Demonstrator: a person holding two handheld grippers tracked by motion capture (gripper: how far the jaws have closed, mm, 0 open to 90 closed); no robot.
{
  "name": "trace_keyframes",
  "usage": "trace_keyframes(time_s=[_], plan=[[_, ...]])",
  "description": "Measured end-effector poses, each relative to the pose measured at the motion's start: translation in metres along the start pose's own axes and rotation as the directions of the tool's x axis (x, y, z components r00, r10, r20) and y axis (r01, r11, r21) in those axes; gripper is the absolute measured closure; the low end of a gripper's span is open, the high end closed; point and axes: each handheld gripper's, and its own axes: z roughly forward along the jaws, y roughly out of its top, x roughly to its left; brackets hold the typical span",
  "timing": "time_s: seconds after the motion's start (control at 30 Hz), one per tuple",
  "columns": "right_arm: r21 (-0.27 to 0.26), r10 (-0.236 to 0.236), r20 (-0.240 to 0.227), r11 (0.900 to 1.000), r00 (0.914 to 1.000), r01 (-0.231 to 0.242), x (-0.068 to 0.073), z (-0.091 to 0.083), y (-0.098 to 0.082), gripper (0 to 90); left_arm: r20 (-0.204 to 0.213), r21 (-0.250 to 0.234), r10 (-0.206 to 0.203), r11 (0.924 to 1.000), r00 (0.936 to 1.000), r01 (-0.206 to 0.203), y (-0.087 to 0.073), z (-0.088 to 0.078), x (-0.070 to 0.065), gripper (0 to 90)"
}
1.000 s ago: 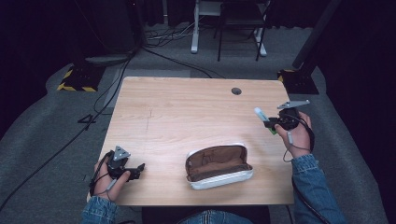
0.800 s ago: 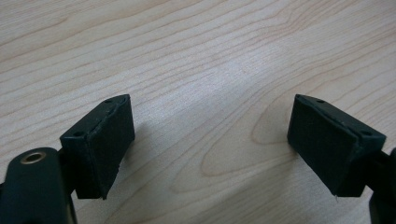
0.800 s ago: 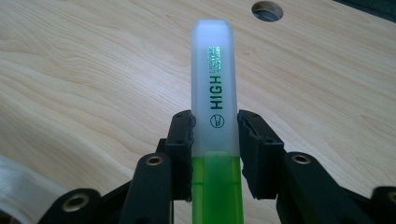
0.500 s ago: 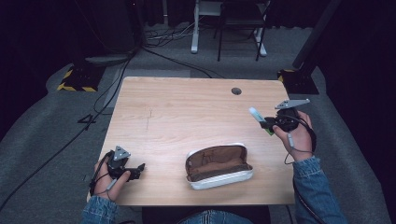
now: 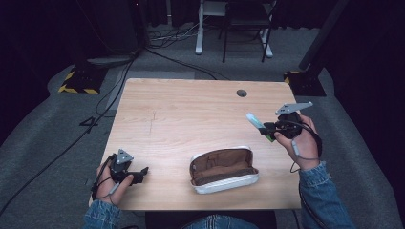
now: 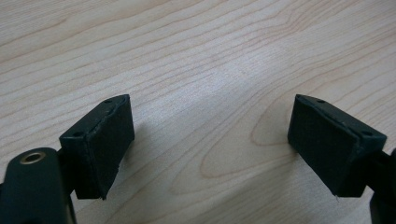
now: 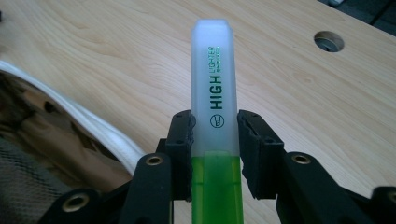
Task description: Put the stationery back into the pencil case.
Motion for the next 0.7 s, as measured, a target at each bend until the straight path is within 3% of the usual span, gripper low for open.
trace_keyframes(time_s=[0.1,0.33,0.7], plan=[[0.004,-0.016,-0.039,1.000,0.9991,0.016,0.009,-0.002,0.003,66.9,0.000,0.002,0.001,1.0000,1.0000,-0.001,0.000,0.000,0.000,14.8],[0.012,-0.060,-0.078,0.998,0.9951,0.061,0.026,-0.005,0.008,66.8,0.000,0.002,0.001,1.0000,1.0000,-0.001,0.000,0.000,0.000,14.8],[0.039,-0.136,-0.146,0.989,0.9798,0.143,0.055,-0.004,0.015,66.8,0.001,0.006,0.002,1.0000,1.0000,-0.002,0.000,0.000,0.000,14.8]])
